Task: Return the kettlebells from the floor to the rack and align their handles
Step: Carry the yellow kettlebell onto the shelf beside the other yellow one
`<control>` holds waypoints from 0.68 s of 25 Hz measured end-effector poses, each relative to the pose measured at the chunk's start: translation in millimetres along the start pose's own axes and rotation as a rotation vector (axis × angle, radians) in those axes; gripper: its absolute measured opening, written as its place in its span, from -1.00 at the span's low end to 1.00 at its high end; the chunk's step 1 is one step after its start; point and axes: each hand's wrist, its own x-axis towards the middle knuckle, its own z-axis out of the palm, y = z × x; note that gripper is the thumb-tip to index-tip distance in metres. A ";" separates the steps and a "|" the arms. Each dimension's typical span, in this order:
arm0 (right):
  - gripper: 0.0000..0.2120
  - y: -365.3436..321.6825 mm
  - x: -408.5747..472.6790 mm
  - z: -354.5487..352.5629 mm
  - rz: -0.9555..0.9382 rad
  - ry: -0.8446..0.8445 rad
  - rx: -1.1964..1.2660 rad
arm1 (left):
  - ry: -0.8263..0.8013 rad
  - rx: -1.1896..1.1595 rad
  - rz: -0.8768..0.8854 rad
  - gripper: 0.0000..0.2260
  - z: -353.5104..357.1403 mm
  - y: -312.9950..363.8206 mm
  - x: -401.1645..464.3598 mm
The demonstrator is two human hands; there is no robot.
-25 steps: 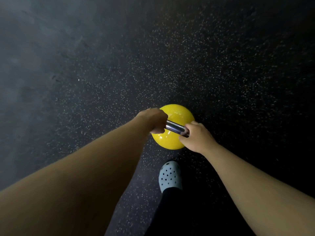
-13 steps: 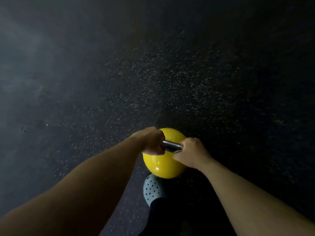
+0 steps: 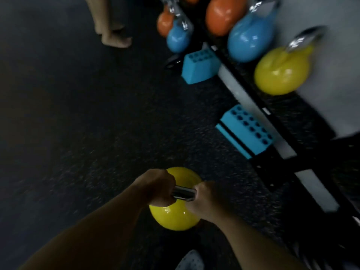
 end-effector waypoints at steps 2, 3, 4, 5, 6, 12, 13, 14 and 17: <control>-0.79 39.6 -2.9 -52.8 0.046 0.137 -0.003 | 0.045 0.076 0.090 -0.74 -48.9 44.5 44.6; -0.78 61.3 -4.6 -80.2 0.062 0.211 -0.008 | 0.081 0.124 0.148 -0.74 -71.7 68.3 68.3; -0.77 81.6 -5.6 -106.2 0.073 0.266 -0.028 | 0.121 0.164 0.197 -0.74 -92.6 90.7 89.7; -0.76 99.9 -6.9 -132.5 0.088 0.316 -0.051 | 0.157 0.199 0.244 -0.74 -113.0 111.5 110.4; -0.77 116.1 -7.8 -157.2 0.106 0.368 -0.077 | 0.189 0.223 0.286 -0.73 -132.3 130.2 129.5; -0.80 185.9 5.8 -265.6 0.233 0.670 -0.121 | 0.328 0.281 0.503 -0.78 -227.1 204.1 233.3; -0.79 196.0 12.7 -279.4 0.265 0.717 -0.130 | 0.353 0.312 0.545 -0.78 -242.1 213.6 252.5; -0.77 205.0 20.1 -291.2 0.295 0.744 -0.134 | 0.373 0.342 0.583 -0.77 -255.3 220.9 270.4; -0.73 224.6 42.7 -323.9 0.374 0.783 -0.106 | 0.400 0.399 0.684 -0.79 -291.0 237.4 317.4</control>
